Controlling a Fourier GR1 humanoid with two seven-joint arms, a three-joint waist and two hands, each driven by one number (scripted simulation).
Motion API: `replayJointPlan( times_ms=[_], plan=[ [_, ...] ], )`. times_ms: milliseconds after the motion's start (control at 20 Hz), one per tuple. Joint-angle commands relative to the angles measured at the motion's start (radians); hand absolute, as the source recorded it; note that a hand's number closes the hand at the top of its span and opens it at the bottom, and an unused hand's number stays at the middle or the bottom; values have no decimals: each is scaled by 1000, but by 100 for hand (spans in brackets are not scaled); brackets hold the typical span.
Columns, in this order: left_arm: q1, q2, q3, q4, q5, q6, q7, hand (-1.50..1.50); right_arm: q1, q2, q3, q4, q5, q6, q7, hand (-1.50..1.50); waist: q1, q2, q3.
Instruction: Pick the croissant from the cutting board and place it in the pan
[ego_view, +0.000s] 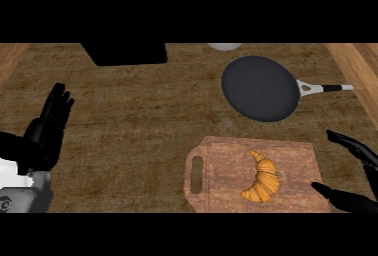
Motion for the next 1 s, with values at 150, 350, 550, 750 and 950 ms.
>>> replayJointPlan(
  times_ms=[150, 350, 550, 750, 950],
  plan=[
    [-19, -10, -8, 42, -23, -21, -21, 0, 232, -214, -126, -243, 73, 55, 18, -150, 27, 1, -2],
    [-103, -18, -20, 36, -36, -2, 41, 0, 206, -349, -161, -395, 85, 139, 248, -150, 34, 2, -3],
    [-106, -53, -28, 79, -54, -16, 18, 0, 210, -361, -232, -505, 27, 216, 410, -150, 45, 4, -1],
    [-114, -46, -15, 35, -72, 2, 66, 0, 107, -341, -160, -635, 95, 199, 582, -150, 58, 5, -1],
    [-58, -35, 12, -4, -52, -71, 53, 0, -66, -302, -105, -553, 110, 245, 678, -150, 67, 6, 0]
  ],
)
